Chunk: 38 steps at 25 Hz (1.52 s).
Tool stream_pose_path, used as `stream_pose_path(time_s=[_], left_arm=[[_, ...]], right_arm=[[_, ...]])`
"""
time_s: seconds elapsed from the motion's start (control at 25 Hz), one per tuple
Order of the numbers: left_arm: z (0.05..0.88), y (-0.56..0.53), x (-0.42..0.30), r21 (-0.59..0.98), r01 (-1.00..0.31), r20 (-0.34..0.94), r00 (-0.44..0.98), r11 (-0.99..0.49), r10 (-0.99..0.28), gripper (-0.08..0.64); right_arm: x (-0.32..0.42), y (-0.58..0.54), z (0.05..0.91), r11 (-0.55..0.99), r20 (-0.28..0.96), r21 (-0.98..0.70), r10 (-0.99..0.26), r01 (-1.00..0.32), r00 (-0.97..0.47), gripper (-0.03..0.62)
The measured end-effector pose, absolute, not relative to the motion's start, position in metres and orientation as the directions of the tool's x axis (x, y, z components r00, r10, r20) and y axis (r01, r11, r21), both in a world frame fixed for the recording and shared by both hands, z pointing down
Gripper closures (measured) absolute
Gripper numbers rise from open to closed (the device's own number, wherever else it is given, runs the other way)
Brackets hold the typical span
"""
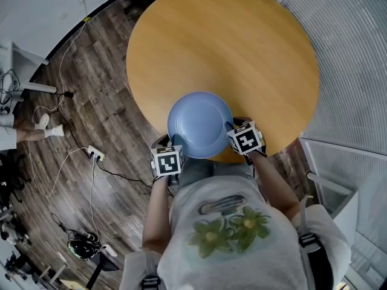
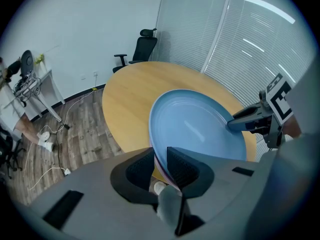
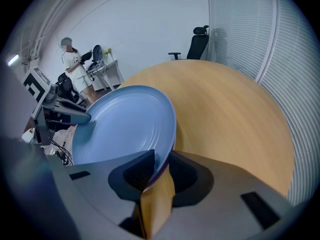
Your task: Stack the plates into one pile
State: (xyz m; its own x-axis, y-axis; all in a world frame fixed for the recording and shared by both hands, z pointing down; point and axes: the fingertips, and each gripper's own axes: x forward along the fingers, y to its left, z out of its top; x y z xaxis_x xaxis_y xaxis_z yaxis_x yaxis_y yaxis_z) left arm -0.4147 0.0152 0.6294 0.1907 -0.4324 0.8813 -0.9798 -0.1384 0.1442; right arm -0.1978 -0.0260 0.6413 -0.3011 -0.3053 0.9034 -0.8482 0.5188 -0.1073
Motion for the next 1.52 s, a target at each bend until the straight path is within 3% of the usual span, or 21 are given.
stream_pose_path(time_s=[0.44,0.72,0.84,1.16,1.36,1.52], left_arm=[[0.641,0.019,-0.417,0.073,-0.973,0.899,0.16,-0.221,-0.407,0.462],[0.645,0.019,-0.412,0.025,-0.964,0.901,0.136,-0.264,-0.412,0.454],[0.643,0.017,-0.415,-0.011,-0.963,0.897,0.11,-0.27,-0.428,0.401],[0.594,-0.006,-0.43,-0.067,-0.982,0.814,0.05,-0.179,-0.579,0.403],[0.555,-0.012,-0.404,-0.037,-0.982,0.721,0.1,-0.183,-0.685,0.464],[0.526,-0.007,-0.376,-0.012,-0.981,0.644,0.14,-0.193,-0.752,0.517]], right_arm=[[-0.203,-0.025,0.642,0.607,0.929,0.046,-0.318,-0.793,-0.19,0.477],[-0.191,-0.017,0.652,0.611,0.942,0.106,-0.315,-0.785,-0.118,0.43],[-0.191,-0.018,0.65,0.603,0.934,0.097,-0.33,-0.792,-0.137,0.431],[-0.198,-0.043,0.602,0.562,0.836,0.044,-0.474,-0.826,-0.277,0.436],[-0.21,-0.05,0.564,0.611,0.733,-0.001,-0.538,-0.791,-0.417,0.496],[-0.221,-0.04,0.542,0.688,0.681,-0.023,-0.521,-0.725,-0.515,0.534]])
